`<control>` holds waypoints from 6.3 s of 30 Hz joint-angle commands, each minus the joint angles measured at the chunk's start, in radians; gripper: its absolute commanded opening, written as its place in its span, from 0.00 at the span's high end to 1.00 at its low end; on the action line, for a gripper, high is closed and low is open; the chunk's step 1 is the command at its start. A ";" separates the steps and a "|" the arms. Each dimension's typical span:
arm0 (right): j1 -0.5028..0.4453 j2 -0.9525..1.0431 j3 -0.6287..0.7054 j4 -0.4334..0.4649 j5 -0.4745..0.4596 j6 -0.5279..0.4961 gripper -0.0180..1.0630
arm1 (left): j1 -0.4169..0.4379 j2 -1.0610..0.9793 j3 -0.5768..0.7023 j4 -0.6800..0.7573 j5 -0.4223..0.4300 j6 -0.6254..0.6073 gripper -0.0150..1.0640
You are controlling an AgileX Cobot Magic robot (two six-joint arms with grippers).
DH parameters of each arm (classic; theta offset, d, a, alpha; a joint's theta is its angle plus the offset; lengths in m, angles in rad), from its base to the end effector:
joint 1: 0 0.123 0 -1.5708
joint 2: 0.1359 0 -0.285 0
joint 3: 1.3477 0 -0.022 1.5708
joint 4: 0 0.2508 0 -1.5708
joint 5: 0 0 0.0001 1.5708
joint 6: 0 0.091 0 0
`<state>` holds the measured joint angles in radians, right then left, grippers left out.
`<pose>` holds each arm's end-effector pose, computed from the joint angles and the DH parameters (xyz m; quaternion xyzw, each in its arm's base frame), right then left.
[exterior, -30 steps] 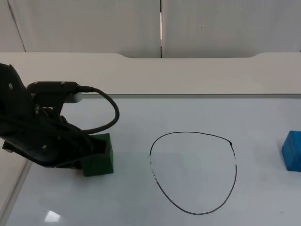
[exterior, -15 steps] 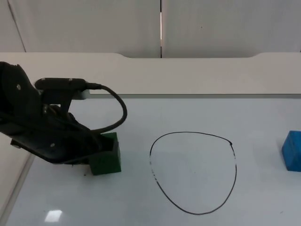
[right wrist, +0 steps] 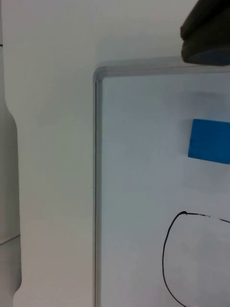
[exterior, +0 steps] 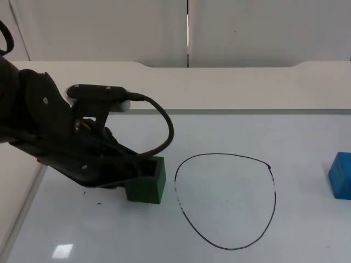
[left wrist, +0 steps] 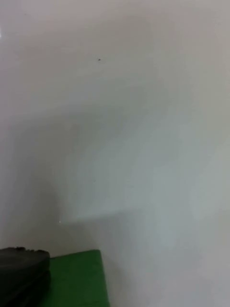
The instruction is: Push the two cubes into the marked area.
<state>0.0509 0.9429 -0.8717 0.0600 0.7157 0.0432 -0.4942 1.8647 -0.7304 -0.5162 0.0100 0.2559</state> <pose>0.1849 0.0130 0.3416 0.0087 0.9063 0.0472 0.4200 0.2709 -0.1465 0.0967 0.1135 0.9603 -0.0960 0.2359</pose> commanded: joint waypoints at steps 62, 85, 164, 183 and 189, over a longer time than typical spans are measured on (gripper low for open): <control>-0.006 -0.006 0.019 0.023 -0.017 -0.029 0.98 | -0.124 0.000 -0.005 -0.078 -0.070 -0.003 0.99; -0.006 -0.006 0.019 0.025 -0.013 -0.029 0.98 | -0.171 0.000 -0.013 -0.078 -0.102 -0.003 0.99; -0.006 -0.006 0.046 0.021 -0.011 -0.097 0.98 | -0.226 0.051 -0.101 0.038 -0.126 0.032 0.99; -0.006 -0.006 0.045 0.021 -0.015 -0.097 0.98 | 0.047 -0.357 0.129 0.049 -0.105 0.080 0.99; -0.006 -0.006 0.045 0.021 -0.022 -0.097 0.98 | 0.155 -0.502 0.237 0.049 -0.109 0.076 0.99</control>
<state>0.0509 0.9429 -0.8272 0.0833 0.7083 -0.0443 -0.3657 1.4122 -0.5287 -0.4712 -0.0892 0.3340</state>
